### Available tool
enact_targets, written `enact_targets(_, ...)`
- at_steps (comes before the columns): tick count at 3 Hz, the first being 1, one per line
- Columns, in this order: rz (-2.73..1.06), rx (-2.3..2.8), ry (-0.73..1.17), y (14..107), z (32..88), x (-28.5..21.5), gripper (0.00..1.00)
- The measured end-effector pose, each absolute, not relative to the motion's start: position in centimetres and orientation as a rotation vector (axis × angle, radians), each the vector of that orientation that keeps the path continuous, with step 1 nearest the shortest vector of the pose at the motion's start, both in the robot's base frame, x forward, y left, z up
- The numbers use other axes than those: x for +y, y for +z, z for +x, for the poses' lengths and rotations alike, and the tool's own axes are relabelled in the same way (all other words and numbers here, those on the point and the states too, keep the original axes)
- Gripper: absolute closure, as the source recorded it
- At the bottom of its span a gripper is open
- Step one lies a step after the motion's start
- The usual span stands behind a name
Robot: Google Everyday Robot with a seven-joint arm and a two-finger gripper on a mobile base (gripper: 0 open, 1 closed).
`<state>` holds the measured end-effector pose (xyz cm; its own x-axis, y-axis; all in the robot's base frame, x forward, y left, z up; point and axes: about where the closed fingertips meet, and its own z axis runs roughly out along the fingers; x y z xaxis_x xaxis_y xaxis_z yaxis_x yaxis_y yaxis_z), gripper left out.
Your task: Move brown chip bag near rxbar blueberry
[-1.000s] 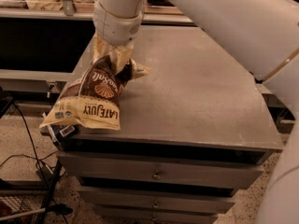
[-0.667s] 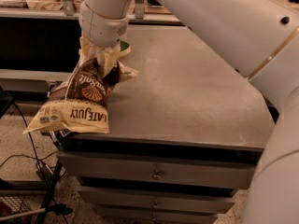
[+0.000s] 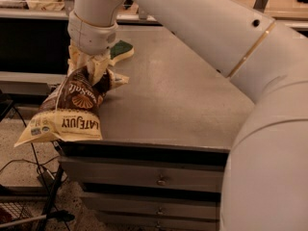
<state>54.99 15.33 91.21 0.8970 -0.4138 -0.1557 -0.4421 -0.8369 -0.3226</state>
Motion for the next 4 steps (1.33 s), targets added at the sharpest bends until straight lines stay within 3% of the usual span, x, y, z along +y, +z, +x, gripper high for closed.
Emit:
enact_targets(1, -2.712, 0.604, 0.153, 90.5, 55.5, 16.2, 0.13)
enact_targets(2, -2.708, 0.600, 0.155, 90.3, 55.6, 16.5, 0.00)
enact_targets(4, -2.671, 0.662, 0.064, 94.6, 54.1, 13.1, 0.00)
